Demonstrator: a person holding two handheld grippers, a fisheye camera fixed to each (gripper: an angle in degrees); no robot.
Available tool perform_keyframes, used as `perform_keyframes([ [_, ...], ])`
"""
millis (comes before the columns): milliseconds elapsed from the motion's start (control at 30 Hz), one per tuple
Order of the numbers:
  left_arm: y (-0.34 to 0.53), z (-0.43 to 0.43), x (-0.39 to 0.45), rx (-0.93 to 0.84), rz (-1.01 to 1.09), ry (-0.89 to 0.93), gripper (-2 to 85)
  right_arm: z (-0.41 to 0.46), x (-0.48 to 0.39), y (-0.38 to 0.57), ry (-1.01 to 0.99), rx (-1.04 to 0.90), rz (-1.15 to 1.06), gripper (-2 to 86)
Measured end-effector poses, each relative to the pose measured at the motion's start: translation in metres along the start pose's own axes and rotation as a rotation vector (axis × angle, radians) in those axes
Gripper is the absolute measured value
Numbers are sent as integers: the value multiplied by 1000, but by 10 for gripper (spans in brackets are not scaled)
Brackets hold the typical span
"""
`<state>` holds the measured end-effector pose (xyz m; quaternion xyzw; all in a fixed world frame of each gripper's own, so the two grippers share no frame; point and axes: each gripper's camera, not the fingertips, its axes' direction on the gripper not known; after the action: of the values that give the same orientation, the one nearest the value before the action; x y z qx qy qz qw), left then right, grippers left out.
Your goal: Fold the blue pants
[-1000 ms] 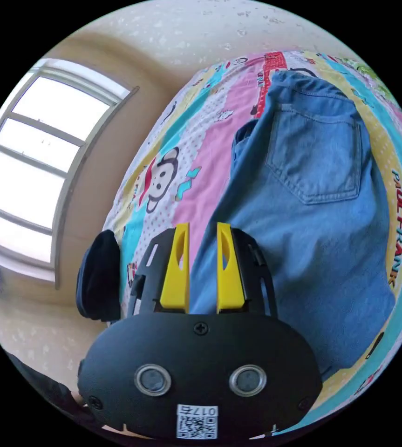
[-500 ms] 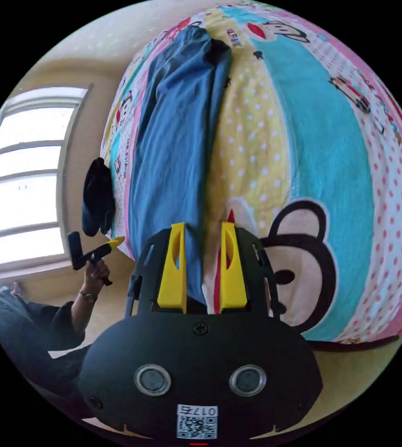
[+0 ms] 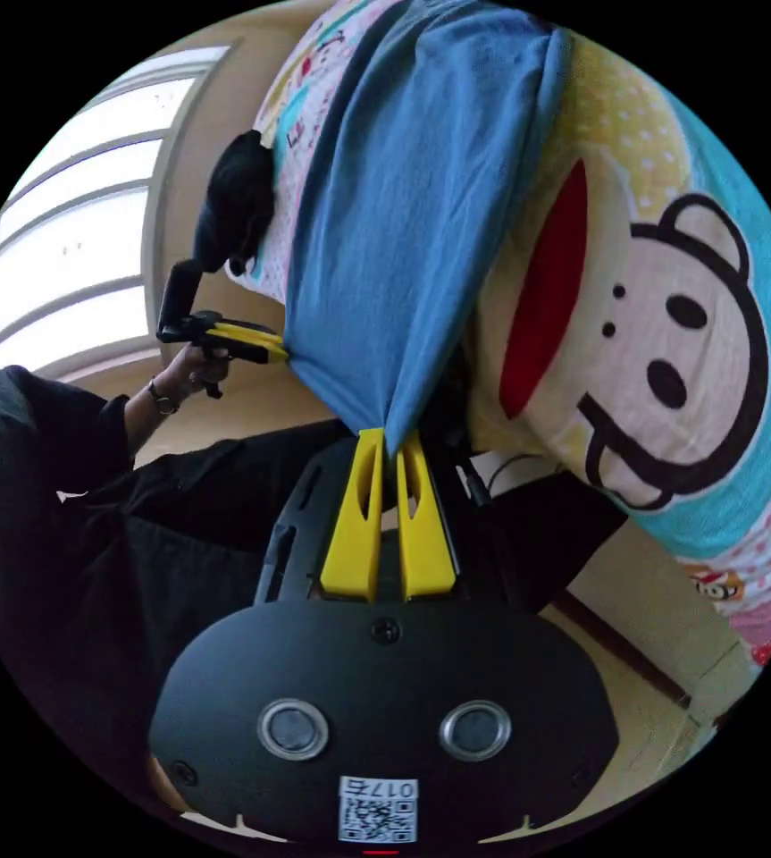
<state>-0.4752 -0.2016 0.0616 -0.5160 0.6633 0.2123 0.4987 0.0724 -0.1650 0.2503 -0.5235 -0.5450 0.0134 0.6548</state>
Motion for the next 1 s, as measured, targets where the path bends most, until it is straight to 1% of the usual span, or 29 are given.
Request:
perform_keyframes([
  [67,5,5,-4,-84,-30,-65,62,-6,16,8,-9,-15,64,39],
  [100,6,-5,0,-66,-11,-74,73,-19,20,11,-15,18,68,45],
  [133,6,-13,2,-40,2,-70,78,-38,23,13,-36,104,59,57],
  [167,3,-33,8,31,29,-45,80,-49,24,14,-53,157,54,64],
  [200,-2,-56,14,125,58,-4,83,-69,30,15,-100,268,45,81],
  [233,-6,-68,16,174,70,20,84,-87,39,14,-159,369,36,95],
  [300,-23,-111,17,352,98,117,95,-107,60,10,-264,491,31,110],
  [333,-29,-120,15,383,95,141,101,-118,75,5,-328,559,26,118],
  [400,-57,-140,6,427,71,220,125,-127,99,-7,-380,606,45,124],
  [433,-65,-142,5,418,70,229,132,-130,113,-19,-396,596,61,128],
  [500,-95,-135,6,297,86,221,124,-130,126,-42,-444,529,44,130],
  [567,-104,-132,7,228,83,213,113,-126,129,-60,-481,465,1,126],
  [600,-103,-130,7,204,91,255,113,-123,128,-67,-499,433,-30,121],
  [633,-102,-128,6,200,96,291,118,-119,125,-72,-521,408,-57,117],
  [700,-91,-114,4,207,100,448,122,-110,119,-74,-566,383,-93,112],
  [733,-88,-108,5,211,96,469,120,-105,115,-73,-584,382,-110,107],
  [800,-81,-84,14,212,105,503,88,-97,112,-66,-597,387,-110,94],
  [933,-65,-65,23,244,97,480,32,-94,110,-30,-603,449,-117,39],
  [967,-56,-62,26,258,113,496,14,-94,109,-23,-618,456,-123,35],
  [1000,-43,-61,31,273,157,559,7,-97,104,-9,-648,465,-148,28],
])
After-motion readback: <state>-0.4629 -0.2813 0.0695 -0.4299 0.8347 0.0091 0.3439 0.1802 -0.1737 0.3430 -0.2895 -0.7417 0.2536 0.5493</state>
